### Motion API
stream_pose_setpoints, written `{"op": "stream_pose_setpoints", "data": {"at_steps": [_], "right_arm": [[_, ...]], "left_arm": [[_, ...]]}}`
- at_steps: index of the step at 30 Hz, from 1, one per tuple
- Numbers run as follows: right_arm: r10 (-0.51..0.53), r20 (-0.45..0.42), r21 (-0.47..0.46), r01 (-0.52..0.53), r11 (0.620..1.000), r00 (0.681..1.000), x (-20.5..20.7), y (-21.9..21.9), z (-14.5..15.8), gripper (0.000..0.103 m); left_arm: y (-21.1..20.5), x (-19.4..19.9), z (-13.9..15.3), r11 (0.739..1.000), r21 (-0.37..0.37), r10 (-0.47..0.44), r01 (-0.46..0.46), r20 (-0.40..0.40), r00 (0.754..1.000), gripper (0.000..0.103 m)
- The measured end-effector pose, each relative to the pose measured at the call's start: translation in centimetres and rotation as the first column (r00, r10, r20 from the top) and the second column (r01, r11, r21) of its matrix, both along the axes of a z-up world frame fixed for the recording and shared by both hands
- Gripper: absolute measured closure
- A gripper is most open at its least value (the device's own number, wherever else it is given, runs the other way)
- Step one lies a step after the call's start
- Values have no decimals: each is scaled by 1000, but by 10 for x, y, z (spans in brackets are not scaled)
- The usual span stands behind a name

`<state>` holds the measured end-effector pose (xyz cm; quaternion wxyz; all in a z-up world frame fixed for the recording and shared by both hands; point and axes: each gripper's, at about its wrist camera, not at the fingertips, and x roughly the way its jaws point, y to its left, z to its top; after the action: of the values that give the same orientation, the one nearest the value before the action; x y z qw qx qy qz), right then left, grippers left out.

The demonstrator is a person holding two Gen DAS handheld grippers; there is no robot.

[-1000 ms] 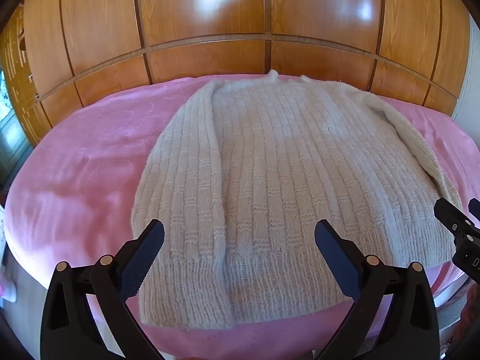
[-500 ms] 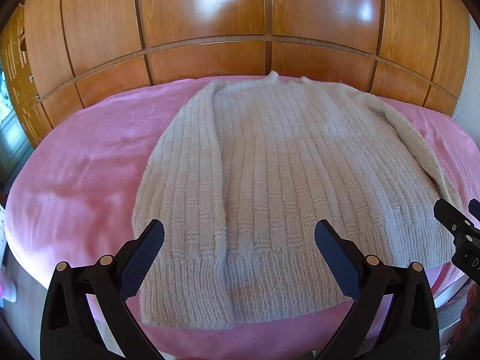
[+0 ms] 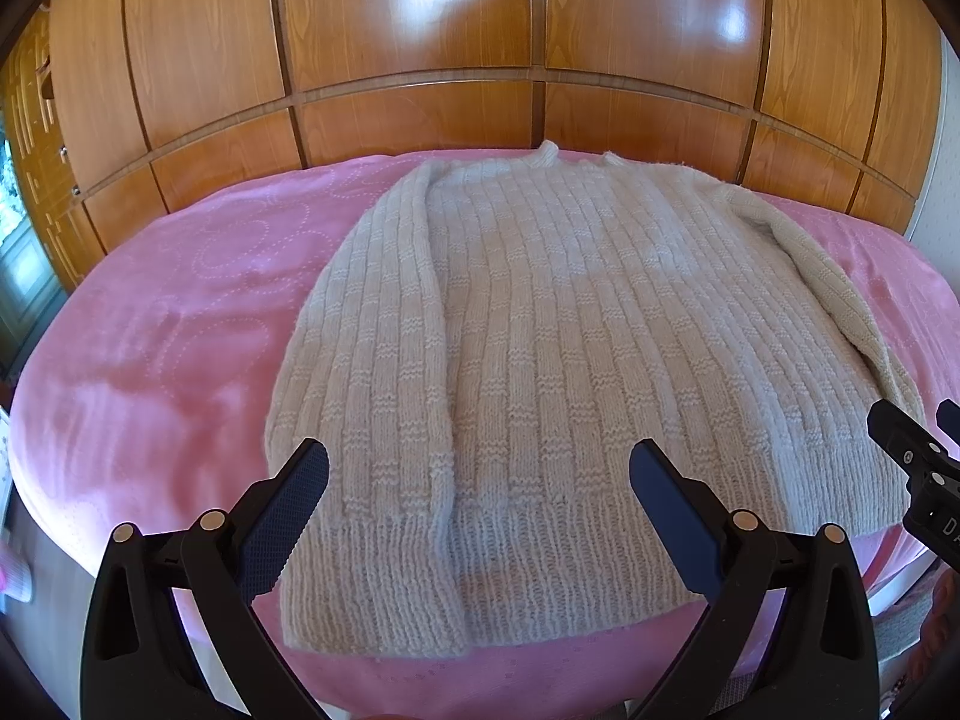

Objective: Fold small clothes

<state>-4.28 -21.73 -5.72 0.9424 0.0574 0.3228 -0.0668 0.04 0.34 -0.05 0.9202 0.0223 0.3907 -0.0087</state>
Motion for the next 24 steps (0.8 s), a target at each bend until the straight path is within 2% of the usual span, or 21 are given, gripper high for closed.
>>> {"op": "stream_pose_setpoints", "data": {"at_steps": [24], "right_arm": [[3,-15,-3,-4,1000,1000,1,3,-2,2]], "left_arm": [[2,-2,-4,1000,-2,4,-4,-10,1000,4]]}}
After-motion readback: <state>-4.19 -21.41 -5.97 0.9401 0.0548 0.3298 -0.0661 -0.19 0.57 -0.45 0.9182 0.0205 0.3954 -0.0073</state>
